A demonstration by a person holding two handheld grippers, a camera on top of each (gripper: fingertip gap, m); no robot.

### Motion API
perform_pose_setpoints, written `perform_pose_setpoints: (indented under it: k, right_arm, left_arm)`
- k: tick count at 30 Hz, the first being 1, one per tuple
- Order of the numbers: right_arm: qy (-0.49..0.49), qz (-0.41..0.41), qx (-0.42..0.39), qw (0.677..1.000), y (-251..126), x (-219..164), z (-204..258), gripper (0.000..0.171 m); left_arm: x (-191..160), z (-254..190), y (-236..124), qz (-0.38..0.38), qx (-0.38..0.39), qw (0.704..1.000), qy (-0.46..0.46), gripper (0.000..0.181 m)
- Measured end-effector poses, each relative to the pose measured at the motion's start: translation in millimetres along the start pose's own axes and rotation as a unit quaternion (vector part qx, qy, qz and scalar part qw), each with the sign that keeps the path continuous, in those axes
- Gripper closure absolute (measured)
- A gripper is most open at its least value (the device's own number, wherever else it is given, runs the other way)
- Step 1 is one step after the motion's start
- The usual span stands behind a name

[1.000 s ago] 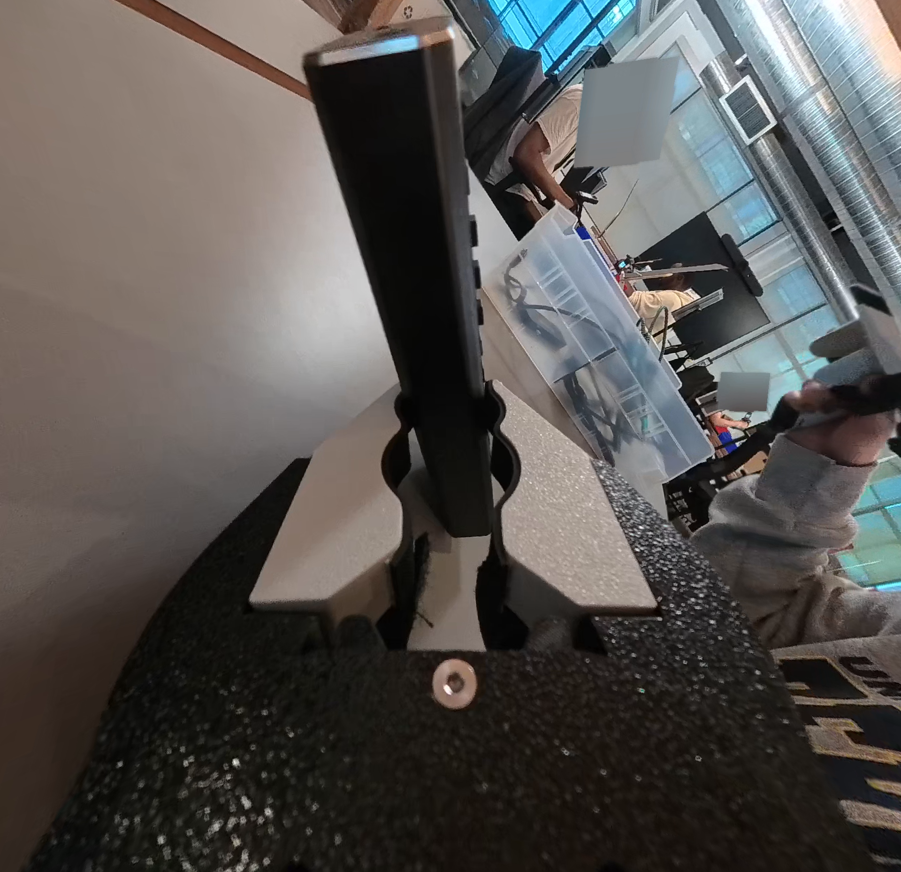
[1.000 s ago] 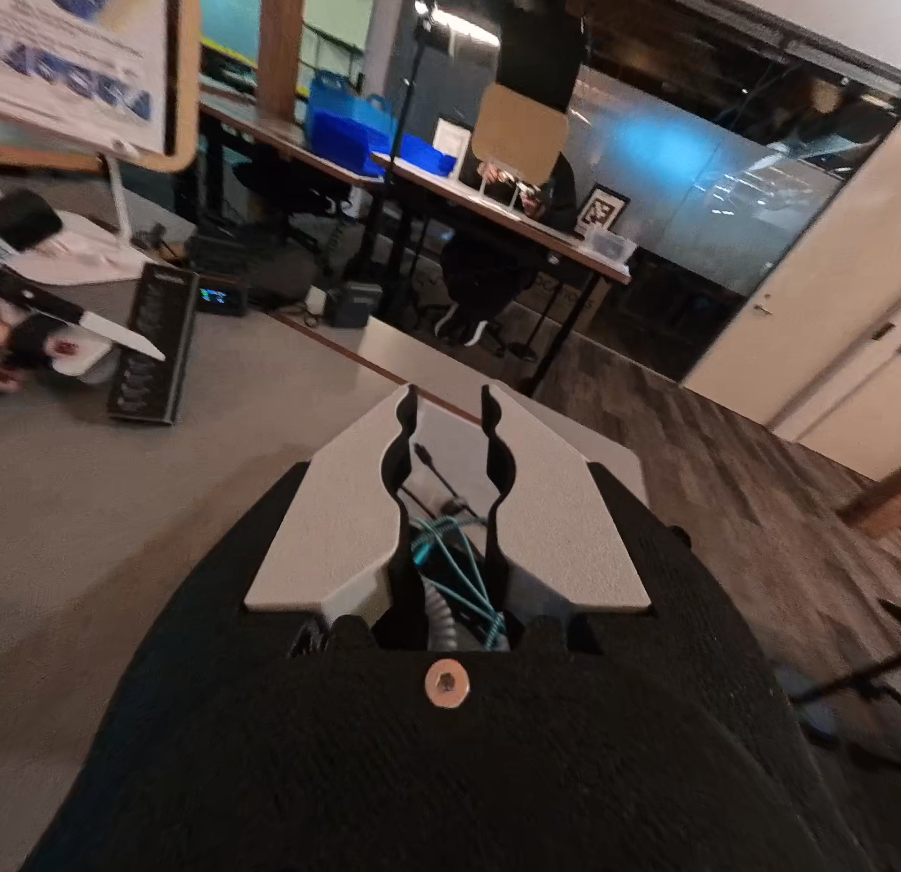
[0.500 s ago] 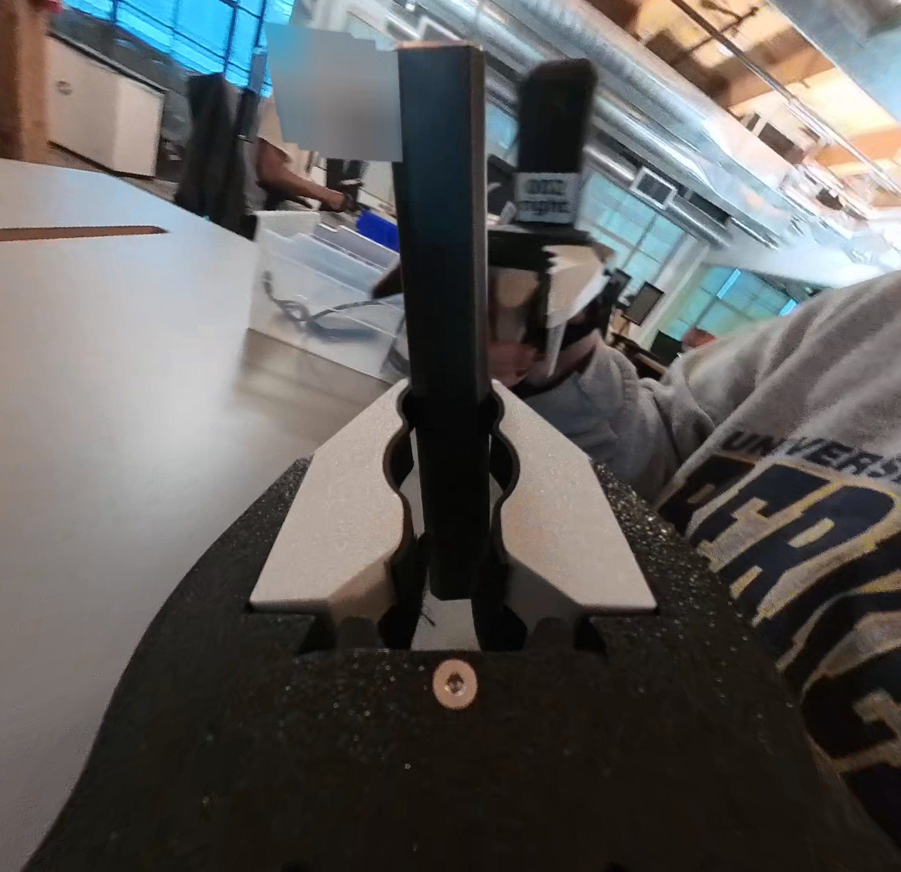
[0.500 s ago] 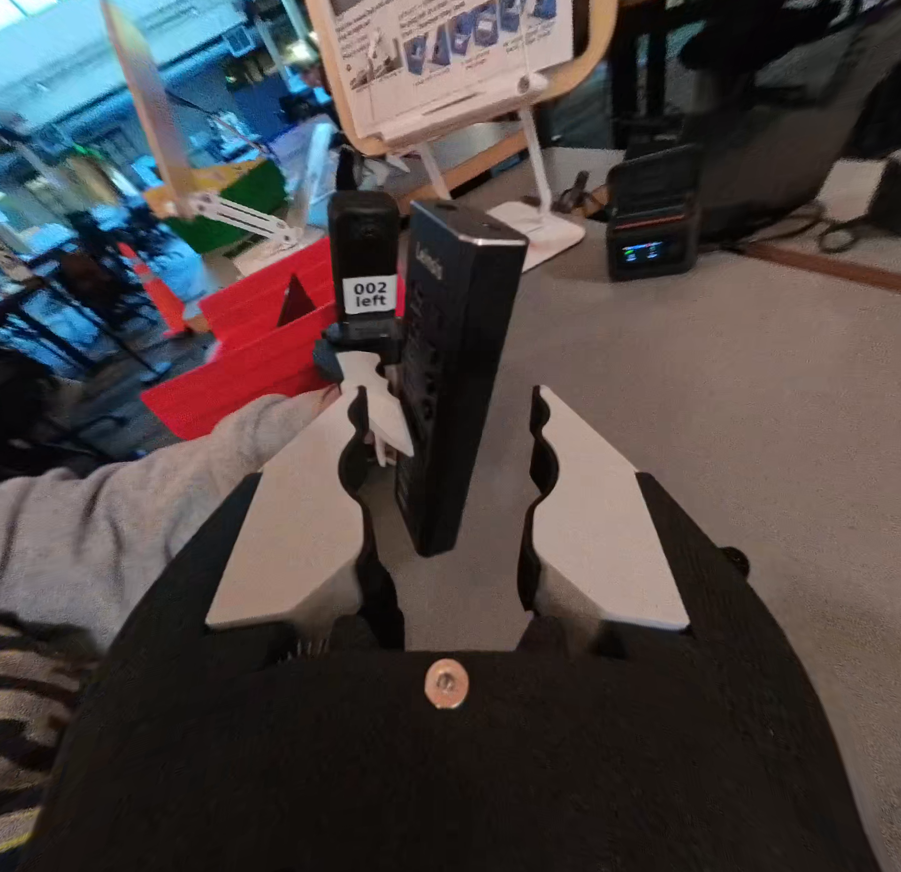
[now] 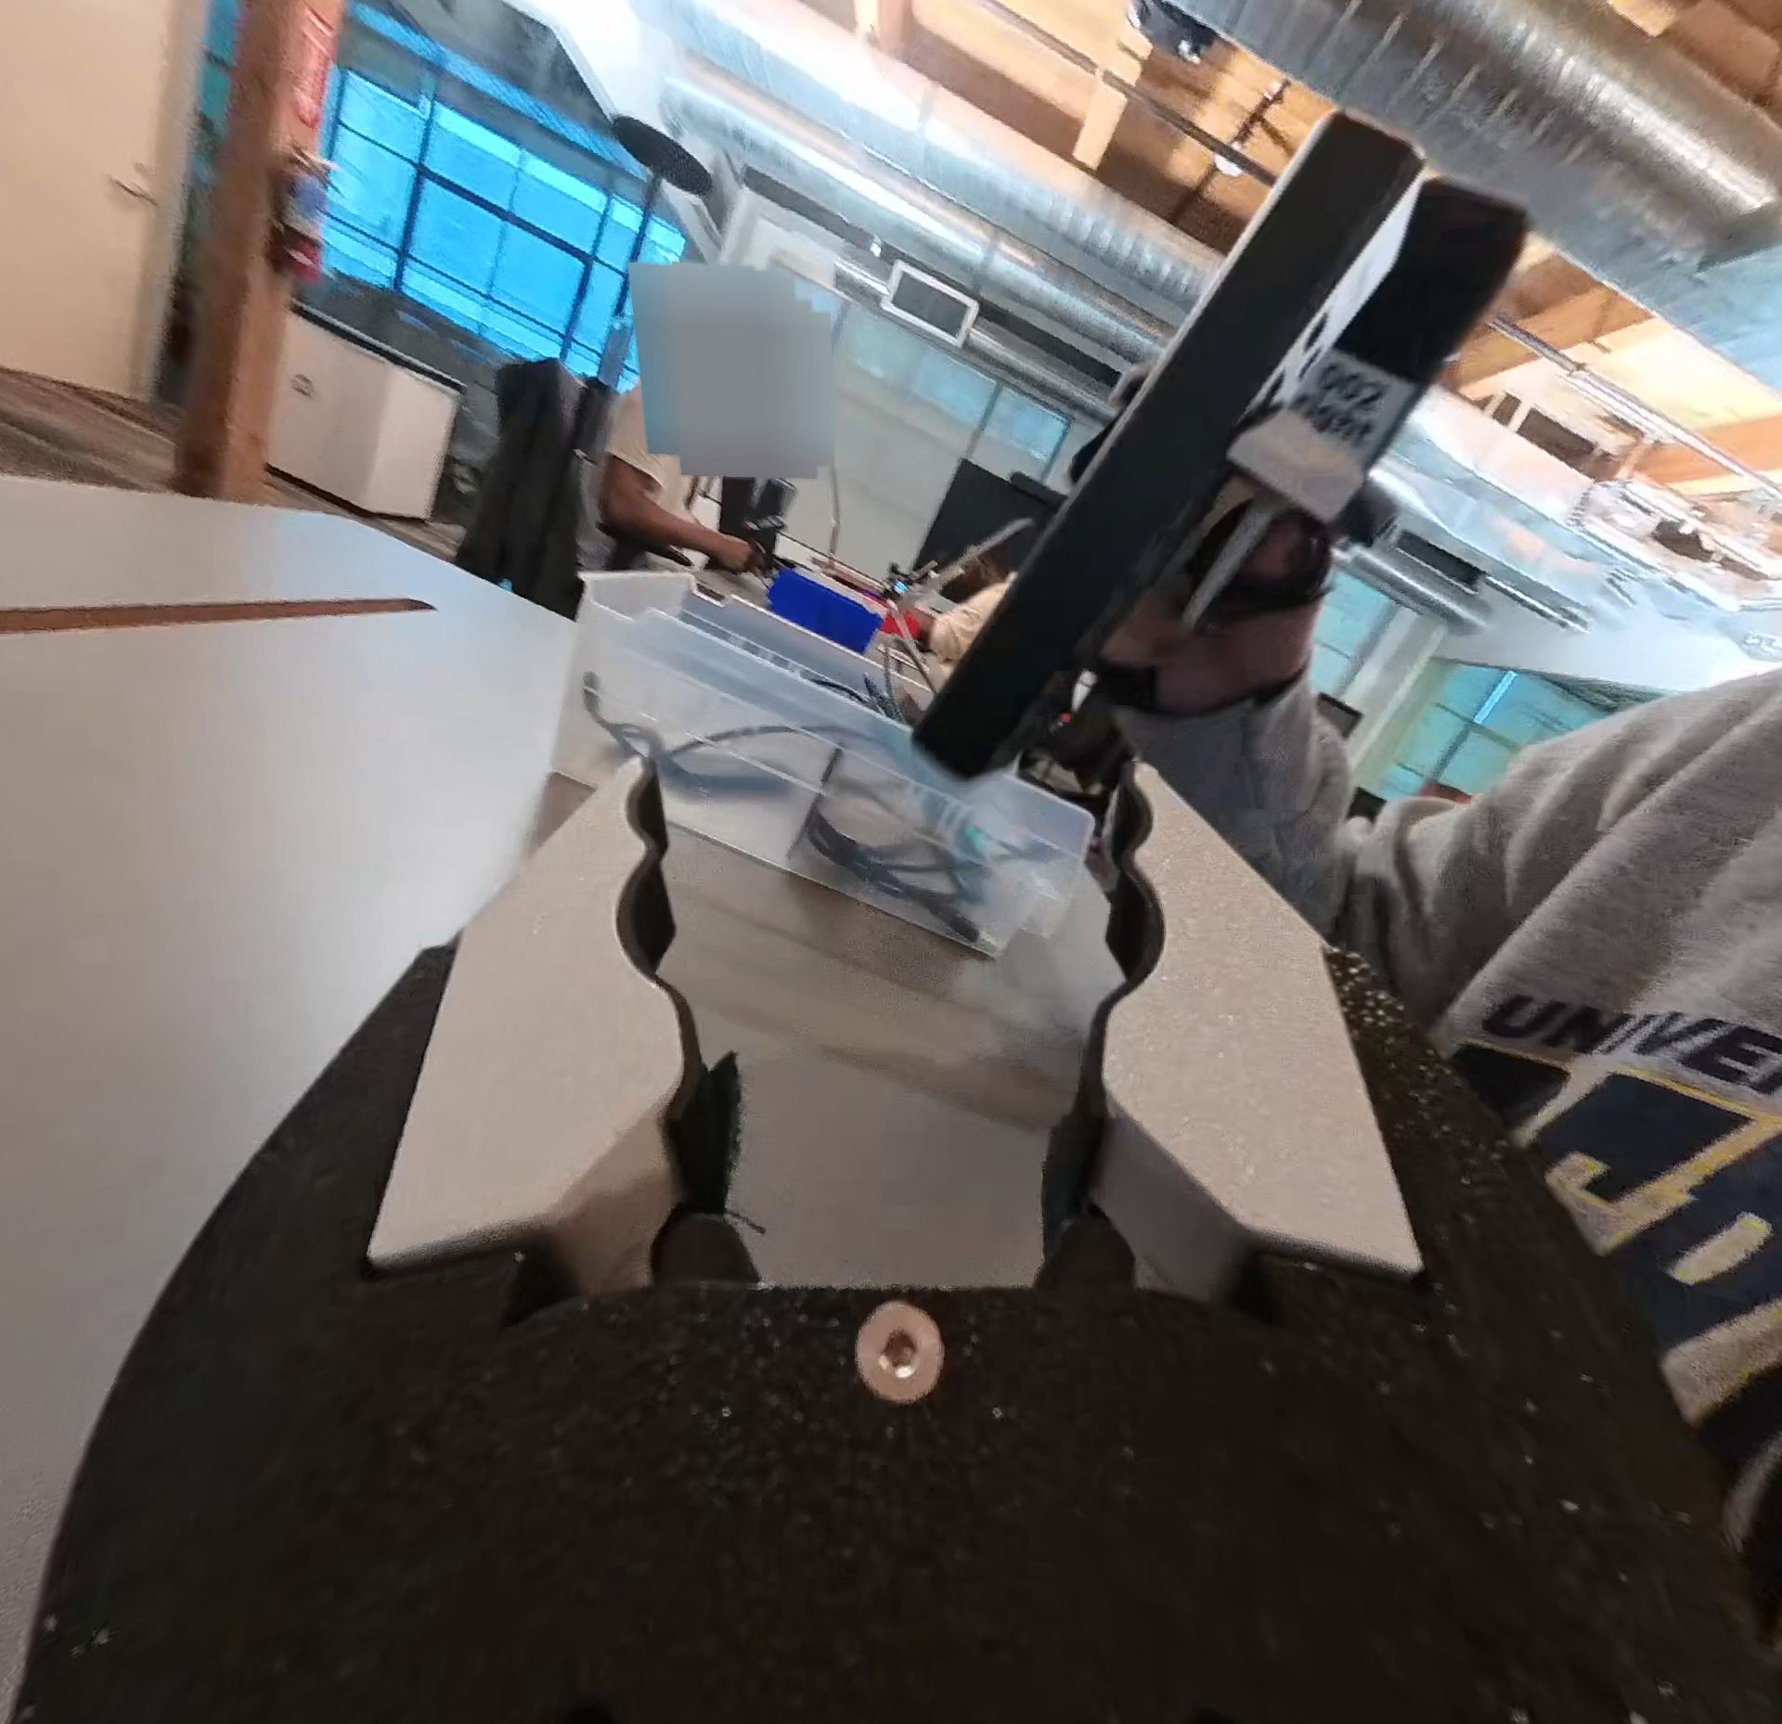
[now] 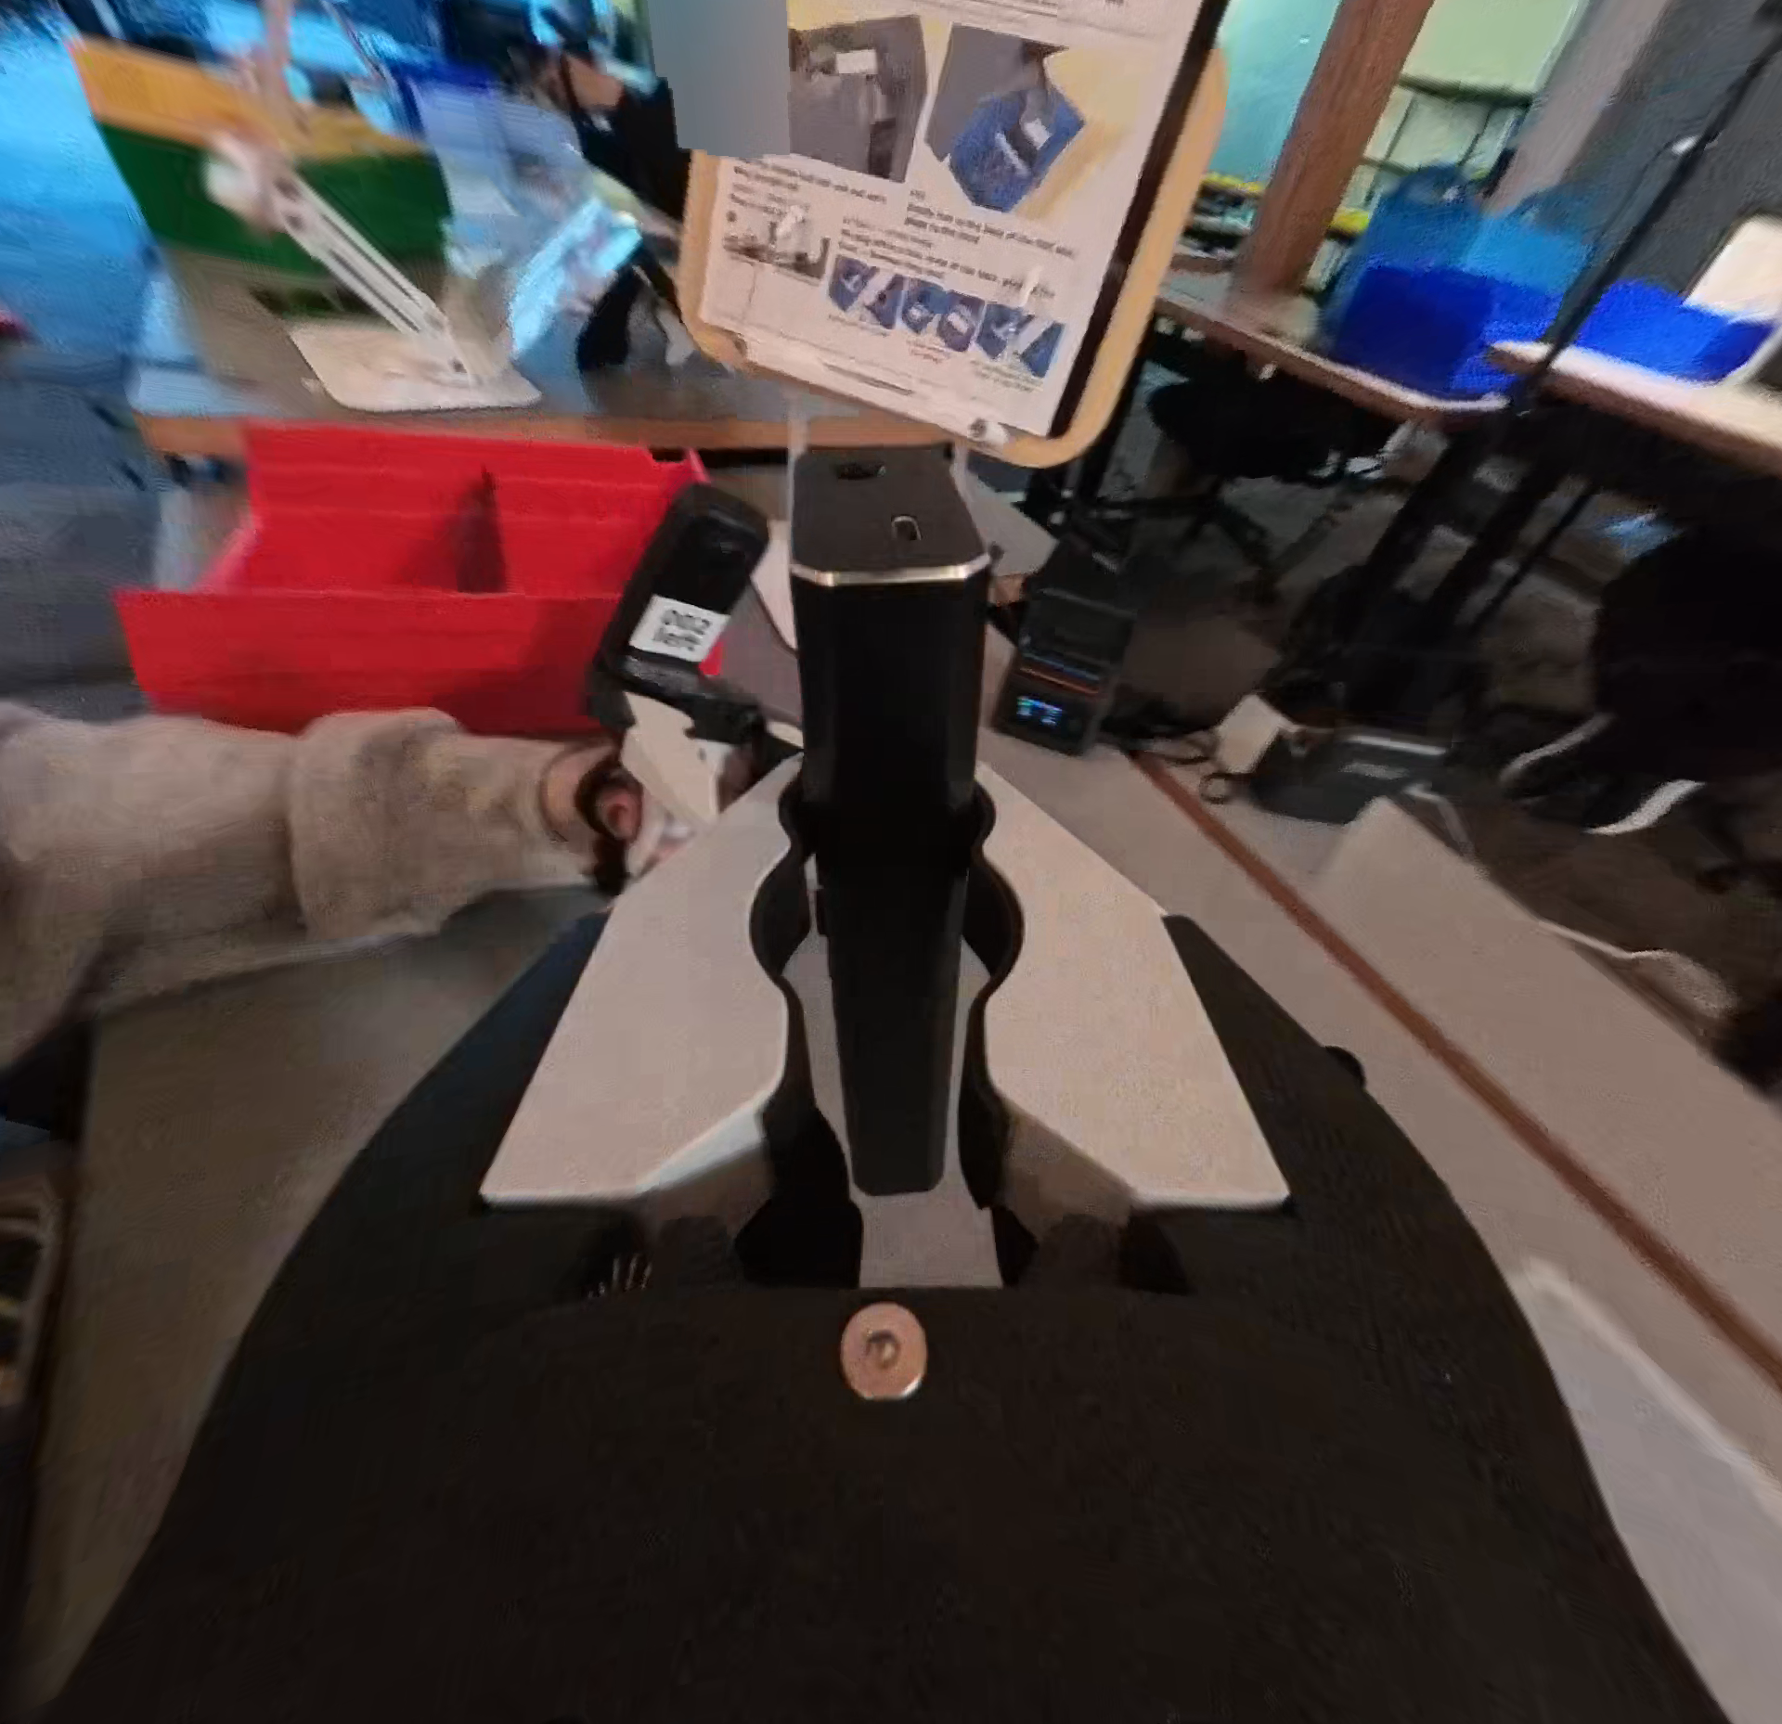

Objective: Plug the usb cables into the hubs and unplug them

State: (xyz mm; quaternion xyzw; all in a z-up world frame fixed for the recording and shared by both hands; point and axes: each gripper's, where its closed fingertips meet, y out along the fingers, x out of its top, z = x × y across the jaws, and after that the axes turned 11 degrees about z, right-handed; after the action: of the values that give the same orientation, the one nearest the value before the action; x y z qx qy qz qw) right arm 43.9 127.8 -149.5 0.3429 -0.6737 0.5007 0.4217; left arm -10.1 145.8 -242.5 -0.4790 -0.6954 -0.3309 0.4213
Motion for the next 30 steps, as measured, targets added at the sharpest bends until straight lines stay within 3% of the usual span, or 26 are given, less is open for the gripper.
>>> perform_pose_setpoints:
  k: [3, 6, 10, 13, 18, 22, 24, 27, 30]
  right_arm:
    - [-0.121, 0.109, -0.099, 0.982, -40.0, 2.6, -47.4, 0.145]
    - [-0.212, 0.316, -0.141, 0.914, -59.5, -44.5, -118.7, 0.145]
    - [-0.229, 0.555, -0.106, 0.793, -79.2, -143.6, -191.9, 0.145]
    - [-0.219, 0.639, -0.042, 0.736, -81.1, -200.3, -204.5, 0.145]
    - [-0.192, 0.663, 0.014, 0.724, -56.3, -240.3, -197.1, 0.145]
    - [-0.167, 0.687, 0.009, 0.707, -49.5, -261.2, -196.1, 0.144]
    - [-0.16, 0.688, -0.015, 0.707, -51.7, -262.6, -203.1, 0.125]
    - [-0.131, 0.65, -0.079, 0.744, -57.2, -238.5, -215.7, 0.104]
    - [-0.104, 0.566, -0.203, 0.792, -79.6, -191.4, -230.6, 0.1]
  left_arm:
    - [5.2, 7.6, -6.3, -0.019, 0.022, 1.0, -0.004, 0.094]
    - [2.5, 15.3, -7.9, -0.019, 0.033, 0.999, -0.015, 0.099]
    - [-2.8, 23.5, -8.7, -0.011, 0.048, 0.999, -0.022, 0.099]
    - [-1.2, 26.1, -13.0, -0.019, 0.052, 0.998, -0.027, 0.099]
    - [4.3, 29.9, -22.0, -0.046, 0.049, 0.997, -0.046, 0.1]
    - [4.6, 32.5, -23.5, -0.051, 0.049, 0.996, -0.057, 0.099]
    - [3.6, 33.4, -22.6, -0.047, 0.051, 0.996, -0.059, 0.099]
    - [2.9, 36.2, -22.4, -0.046, 0.057, 0.995, -0.064, 0.097]
    - [4.0, 39.4, -24.0, -0.05, 0.069, 0.994, -0.065, 0.094]
